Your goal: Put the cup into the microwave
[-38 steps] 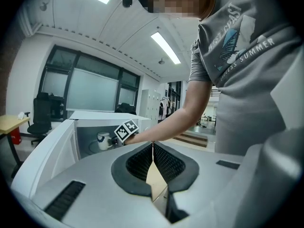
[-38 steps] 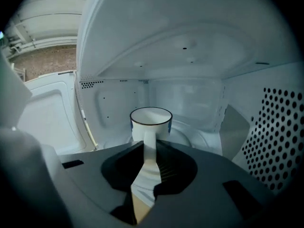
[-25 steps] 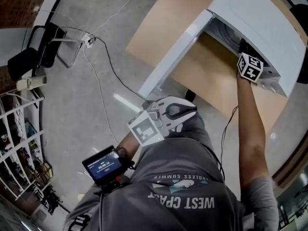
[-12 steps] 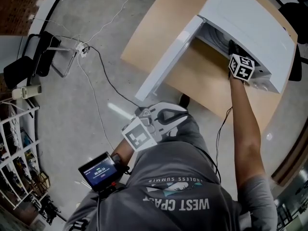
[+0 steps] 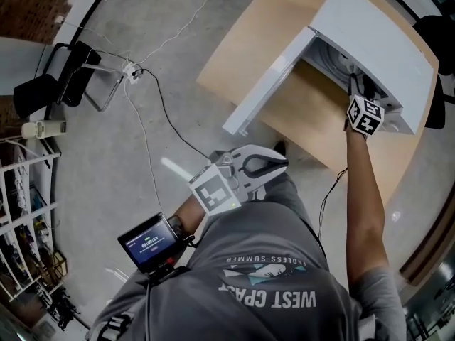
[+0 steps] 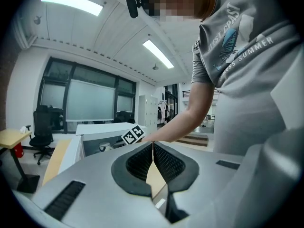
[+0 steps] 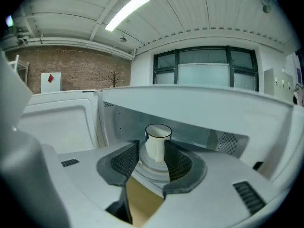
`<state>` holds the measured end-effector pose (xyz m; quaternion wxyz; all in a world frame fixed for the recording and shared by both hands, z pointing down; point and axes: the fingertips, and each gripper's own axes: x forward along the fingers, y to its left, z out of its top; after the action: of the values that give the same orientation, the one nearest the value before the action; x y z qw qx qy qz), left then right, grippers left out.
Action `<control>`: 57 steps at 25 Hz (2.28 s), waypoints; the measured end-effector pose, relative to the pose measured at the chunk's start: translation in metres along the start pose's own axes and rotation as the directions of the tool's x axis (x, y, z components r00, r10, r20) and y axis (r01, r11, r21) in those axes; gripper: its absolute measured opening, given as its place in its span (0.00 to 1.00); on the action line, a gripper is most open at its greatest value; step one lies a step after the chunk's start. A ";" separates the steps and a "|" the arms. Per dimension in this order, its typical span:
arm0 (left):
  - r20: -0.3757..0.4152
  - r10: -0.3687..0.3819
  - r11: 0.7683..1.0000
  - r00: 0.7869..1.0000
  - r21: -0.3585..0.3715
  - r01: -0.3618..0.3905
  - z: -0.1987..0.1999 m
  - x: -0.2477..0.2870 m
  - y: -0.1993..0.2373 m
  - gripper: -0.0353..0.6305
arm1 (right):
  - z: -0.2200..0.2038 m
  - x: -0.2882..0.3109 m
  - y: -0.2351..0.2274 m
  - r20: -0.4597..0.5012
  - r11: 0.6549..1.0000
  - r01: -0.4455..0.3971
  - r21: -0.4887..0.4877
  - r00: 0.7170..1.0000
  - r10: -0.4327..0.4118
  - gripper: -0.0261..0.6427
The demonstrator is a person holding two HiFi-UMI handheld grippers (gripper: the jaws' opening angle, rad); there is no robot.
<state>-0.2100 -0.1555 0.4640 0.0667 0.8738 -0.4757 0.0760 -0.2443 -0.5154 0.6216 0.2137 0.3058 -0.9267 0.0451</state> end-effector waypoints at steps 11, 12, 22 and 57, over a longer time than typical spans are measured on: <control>0.050 -0.019 0.994 0.999 0.108 0.014 0.013 -0.051 -0.040 0.09 | 0.011 -0.147 0.054 0.112 0.995 -0.067 0.077 0.992 0.058 0.07; 0.055 -0.022 0.993 0.998 0.119 0.015 0.010 -0.051 -0.041 0.09 | 0.010 -0.159 0.058 0.126 0.993 -0.078 0.084 0.990 0.067 0.07; 0.107 -0.082 0.977 0.991 0.207 0.058 0.041 -0.106 -0.095 0.09 | 0.067 -0.333 0.160 0.232 0.971 -0.226 0.074 0.951 0.203 0.07; 0.001 -0.420 0.856 0.908 0.333 0.395 0.093 0.032 -0.481 0.09 | -0.024 -0.817 0.123 0.278 0.975 -0.198 -0.098 0.936 0.218 0.07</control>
<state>0.2184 0.0600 0.3583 -0.0815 0.9556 -0.2629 0.1055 0.2818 0.0365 0.3026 0.0816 0.2018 -0.9760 -0.0092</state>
